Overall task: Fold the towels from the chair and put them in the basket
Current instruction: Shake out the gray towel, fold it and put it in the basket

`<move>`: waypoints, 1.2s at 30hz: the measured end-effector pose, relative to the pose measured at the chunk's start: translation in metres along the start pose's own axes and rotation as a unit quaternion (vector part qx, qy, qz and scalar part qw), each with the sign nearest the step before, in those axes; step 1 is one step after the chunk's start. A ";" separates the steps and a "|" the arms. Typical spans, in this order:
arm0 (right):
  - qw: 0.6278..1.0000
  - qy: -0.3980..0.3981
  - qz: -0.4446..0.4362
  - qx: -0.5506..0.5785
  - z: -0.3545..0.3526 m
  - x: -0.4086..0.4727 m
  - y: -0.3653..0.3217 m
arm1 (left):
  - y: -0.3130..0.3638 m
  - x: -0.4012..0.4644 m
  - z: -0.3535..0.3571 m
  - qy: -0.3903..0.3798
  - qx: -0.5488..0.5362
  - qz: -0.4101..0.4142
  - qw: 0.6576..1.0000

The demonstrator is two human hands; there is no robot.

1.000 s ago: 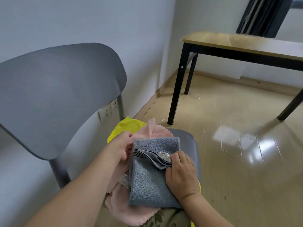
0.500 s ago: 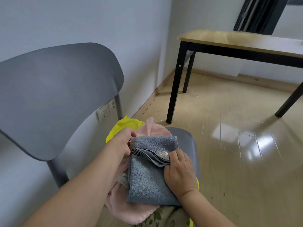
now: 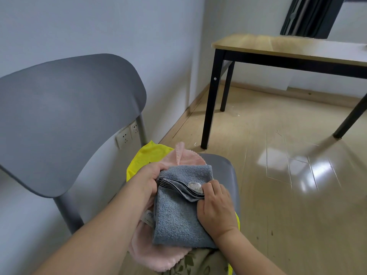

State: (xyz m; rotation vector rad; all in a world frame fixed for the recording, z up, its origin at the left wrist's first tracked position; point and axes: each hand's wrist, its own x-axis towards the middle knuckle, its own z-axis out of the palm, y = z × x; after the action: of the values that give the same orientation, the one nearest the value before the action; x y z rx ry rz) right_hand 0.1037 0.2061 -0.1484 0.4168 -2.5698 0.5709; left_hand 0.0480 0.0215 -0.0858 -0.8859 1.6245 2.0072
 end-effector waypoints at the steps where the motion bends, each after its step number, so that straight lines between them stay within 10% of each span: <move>1: 1.000 -0.001 0.002 0.001 0.000 0.000 0.000 | 0.000 0.000 0.001 0.011 -0.008 0.007 1.000; 10: 1.000 0.002 0.001 0.009 0.000 0.001 0.000 | 0.001 -0.012 0.005 -0.016 -0.098 0.018 0.995; 16: 1.000 -0.003 0.000 0.009 0.000 0.001 0.000 | -0.006 -0.007 -0.006 0.039 0.189 0.015 0.981; 21: 1.000 -0.004 0.006 0.007 0.000 0.001 0.000 | 0.004 -0.007 -0.008 0.221 0.530 0.155 0.804; 27: 1.000 -0.005 0.007 0.012 0.000 0.001 0.000 | 0.002 -0.021 0.003 0.285 0.649 0.259 0.656; 29: 1.000 -0.006 0.008 0.014 0.001 0.001 0.000 | -0.001 -0.019 0.000 0.248 0.616 0.282 0.692; 32: 1.000 -0.006 0.009 0.018 0.001 0.001 0.001 | -0.005 -0.016 -0.004 0.166 0.373 0.310 0.858; 36: 1.000 -0.005 0.004 0.019 0.001 0.001 0.001 | 0.000 -0.013 -0.017 0.107 -0.003 0.114 0.988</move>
State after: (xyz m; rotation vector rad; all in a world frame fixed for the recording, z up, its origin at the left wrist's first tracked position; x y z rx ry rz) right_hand 0.1022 0.2065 -0.1488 0.4247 -2.5744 0.6225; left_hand 0.0608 0.0062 -0.0787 -0.9873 1.9146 2.1295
